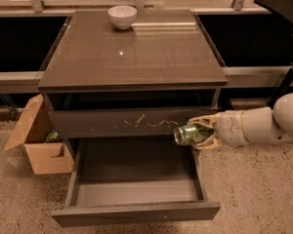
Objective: Pick green can from middle drawer and place on counter
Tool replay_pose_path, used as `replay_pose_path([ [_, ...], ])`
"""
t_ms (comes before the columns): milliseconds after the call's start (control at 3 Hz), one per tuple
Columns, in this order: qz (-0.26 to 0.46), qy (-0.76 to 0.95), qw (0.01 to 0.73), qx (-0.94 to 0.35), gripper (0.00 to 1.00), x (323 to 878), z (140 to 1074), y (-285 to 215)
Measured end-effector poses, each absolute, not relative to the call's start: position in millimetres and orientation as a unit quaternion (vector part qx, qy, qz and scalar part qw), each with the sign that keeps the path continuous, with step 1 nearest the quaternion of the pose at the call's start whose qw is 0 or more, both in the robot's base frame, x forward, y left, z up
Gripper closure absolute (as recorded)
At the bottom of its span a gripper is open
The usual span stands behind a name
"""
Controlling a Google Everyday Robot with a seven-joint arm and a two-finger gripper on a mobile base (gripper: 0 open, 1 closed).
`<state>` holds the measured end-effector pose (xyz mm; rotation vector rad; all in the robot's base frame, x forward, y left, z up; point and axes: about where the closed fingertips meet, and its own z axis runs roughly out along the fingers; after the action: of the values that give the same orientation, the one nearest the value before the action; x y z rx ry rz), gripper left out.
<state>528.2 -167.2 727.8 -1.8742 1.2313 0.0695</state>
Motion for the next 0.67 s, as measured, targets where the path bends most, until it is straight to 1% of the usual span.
replay_pose_path([
  [333,-0.001,0.468,0.468,-0.750,1.00,543.9,786.9,-182.5],
  [667,-0.001,0.468,0.468,-0.750,1.00,543.9,786.9,-182.5],
])
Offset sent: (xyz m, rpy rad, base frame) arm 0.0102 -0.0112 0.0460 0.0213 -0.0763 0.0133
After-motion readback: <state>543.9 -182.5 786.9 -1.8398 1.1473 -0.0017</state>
